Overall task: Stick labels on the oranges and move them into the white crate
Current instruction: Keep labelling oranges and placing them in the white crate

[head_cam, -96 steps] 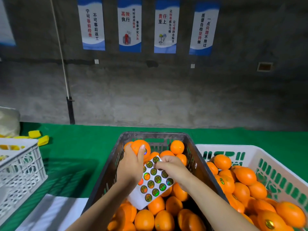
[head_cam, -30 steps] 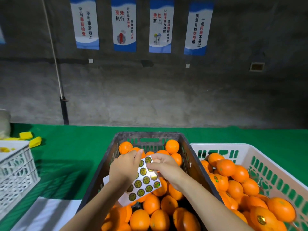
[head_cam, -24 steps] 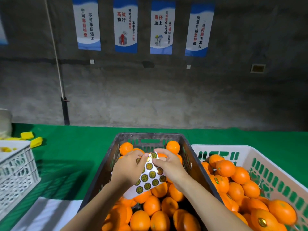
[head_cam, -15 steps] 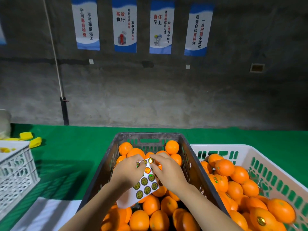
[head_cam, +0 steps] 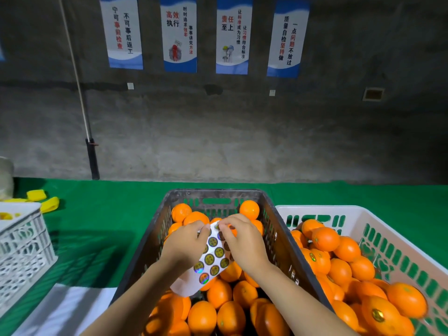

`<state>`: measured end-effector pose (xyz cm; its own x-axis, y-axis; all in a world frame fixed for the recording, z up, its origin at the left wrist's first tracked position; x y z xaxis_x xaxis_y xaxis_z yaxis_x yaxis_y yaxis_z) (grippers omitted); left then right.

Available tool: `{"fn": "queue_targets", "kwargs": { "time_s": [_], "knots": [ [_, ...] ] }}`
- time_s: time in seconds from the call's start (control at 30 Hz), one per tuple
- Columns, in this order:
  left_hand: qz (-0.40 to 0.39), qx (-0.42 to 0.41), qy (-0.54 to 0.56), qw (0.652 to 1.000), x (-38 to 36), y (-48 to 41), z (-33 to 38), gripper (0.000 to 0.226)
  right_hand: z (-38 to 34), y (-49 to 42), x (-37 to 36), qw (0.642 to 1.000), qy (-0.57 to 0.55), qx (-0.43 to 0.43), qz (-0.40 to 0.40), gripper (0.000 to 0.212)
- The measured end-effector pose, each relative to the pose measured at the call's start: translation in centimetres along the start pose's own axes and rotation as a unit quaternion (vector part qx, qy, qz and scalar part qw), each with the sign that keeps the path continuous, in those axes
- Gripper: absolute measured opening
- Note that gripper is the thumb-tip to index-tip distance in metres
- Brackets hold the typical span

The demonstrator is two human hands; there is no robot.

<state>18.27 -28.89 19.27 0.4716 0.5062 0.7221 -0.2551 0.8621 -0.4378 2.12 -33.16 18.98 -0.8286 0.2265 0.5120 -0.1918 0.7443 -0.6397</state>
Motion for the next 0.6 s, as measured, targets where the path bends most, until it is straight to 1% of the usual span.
{"fn": "queue_targets", "kwargs": {
  "time_s": [0.1,0.13,0.23,0.3,0.37,0.43,0.5,0.6],
  "knots": [
    [0.029,0.004,-0.002,1.0,0.3,-0.2,-0.3,0.037,0.3,-0.4,0.2,0.993,-0.032,-0.11,0.035,0.019],
    [0.039,0.013,-0.01,0.999,0.4,-0.3,-0.5,0.035,0.7,-0.5,0.3,0.987,-0.039,-0.153,0.032,0.019],
    [0.065,0.056,-0.045,0.995,0.6,-0.7,-0.8,0.031,1.7,-0.6,0.2,0.965,-0.041,-0.256,-0.035,0.02],
    [0.081,0.077,-0.06,0.992,0.6,-0.8,-0.9,0.028,2.4,-0.5,-0.1,0.94,-0.063,-0.329,-0.07,0.022],
    [0.086,0.074,-0.064,0.991,0.6,-0.8,-0.9,0.026,3.0,-0.4,-0.3,0.901,-0.087,-0.415,-0.093,0.028],
    [0.083,0.068,-0.063,0.992,0.6,-0.7,-0.9,0.028,3.5,-0.3,-0.5,0.859,-0.117,-0.487,-0.107,0.027],
    [0.08,0.068,-0.062,0.993,0.6,-0.6,-0.9,0.031,3.9,-0.1,-0.8,0.833,-0.113,-0.529,-0.118,0.02],
    [0.079,0.071,-0.063,0.992,0.8,-0.5,-0.8,0.03,4.8,0.2,-1.3,0.807,-0.127,-0.568,-0.094,0.021]
  ]
}}
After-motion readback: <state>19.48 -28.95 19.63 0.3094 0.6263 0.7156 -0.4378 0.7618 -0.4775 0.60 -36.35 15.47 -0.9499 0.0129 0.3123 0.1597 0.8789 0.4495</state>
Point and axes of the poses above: each hand's wrist, its own y-axis away from the middle knuckle, its own x-axis out of the back of the hand, z = x × y, the point moved 1 cm from there along -y, towards the middle knuckle, and after that the axes turned 8 degrees about z, right-handed, at the moved point
